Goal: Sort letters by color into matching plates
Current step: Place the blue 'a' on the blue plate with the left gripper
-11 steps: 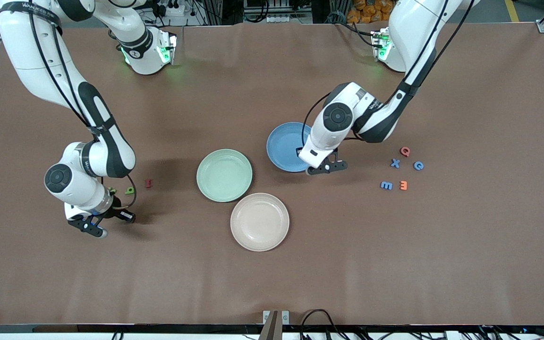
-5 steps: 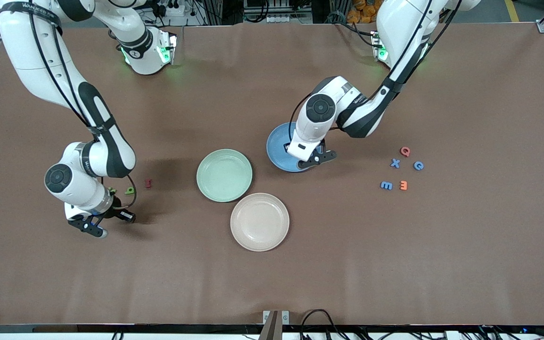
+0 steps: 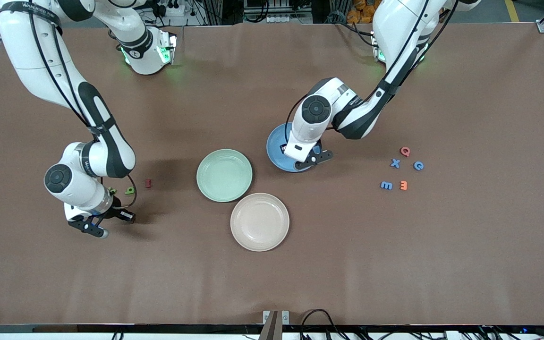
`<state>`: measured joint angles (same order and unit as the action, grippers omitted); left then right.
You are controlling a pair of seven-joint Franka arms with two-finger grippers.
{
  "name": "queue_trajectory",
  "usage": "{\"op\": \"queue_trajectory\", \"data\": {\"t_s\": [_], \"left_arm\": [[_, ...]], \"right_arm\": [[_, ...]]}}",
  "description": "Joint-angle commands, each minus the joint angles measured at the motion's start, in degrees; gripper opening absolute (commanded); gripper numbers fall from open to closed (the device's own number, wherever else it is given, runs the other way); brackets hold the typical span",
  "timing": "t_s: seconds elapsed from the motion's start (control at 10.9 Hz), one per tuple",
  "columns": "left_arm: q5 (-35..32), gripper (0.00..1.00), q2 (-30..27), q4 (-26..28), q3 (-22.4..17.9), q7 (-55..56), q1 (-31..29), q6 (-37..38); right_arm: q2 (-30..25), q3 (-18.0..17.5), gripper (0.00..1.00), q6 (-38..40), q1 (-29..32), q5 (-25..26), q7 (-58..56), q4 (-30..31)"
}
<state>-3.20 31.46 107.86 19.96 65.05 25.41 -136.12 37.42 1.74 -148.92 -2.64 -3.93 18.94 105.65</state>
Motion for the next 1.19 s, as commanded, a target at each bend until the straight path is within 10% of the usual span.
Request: {"op": "queue_trajectory", "data": {"t_s": [0.0, 0.27, 0.46, 0.64, 1.1], "left_arm": [[-1.1, 0.0, 0.53, -1.25, -0.28, 1.66, 0.34, 0.6], [-1.1, 0.0, 0.53, -1.25, -0.28, 1.66, 0.34, 0.6], [-1.1, 0.73, 0.53, -1.34, -0.36, 1.48, -0.01, 0.68], [-1.1, 1.0, 0.53, -1.43, -0.37, 1.57, 0.07, 0.68], [-4.26, 1.0, 0.36, -1.34, -0.54, 0.95, -0.28, 1.12]], "right_arm": [[-3.23, -0.25, 0.28, 4.24, -0.09, 0.68, -0.21, 0.61], [-5.16, -0.25, 0.28, 7.58, -1.05, 0.68, -0.3, 0.61], [-6.3, -0.33, 0.28, 10.39, -2.45, 0.24, 0.4, 0.61], [-7.27, -0.51, 0.28, 13.38, -4.3, 0.15, 2.67, 0.7], [-8.24, -3.92, 0.28, 15.5, -8.61, 0.15, 11.98, 0.61]]}}
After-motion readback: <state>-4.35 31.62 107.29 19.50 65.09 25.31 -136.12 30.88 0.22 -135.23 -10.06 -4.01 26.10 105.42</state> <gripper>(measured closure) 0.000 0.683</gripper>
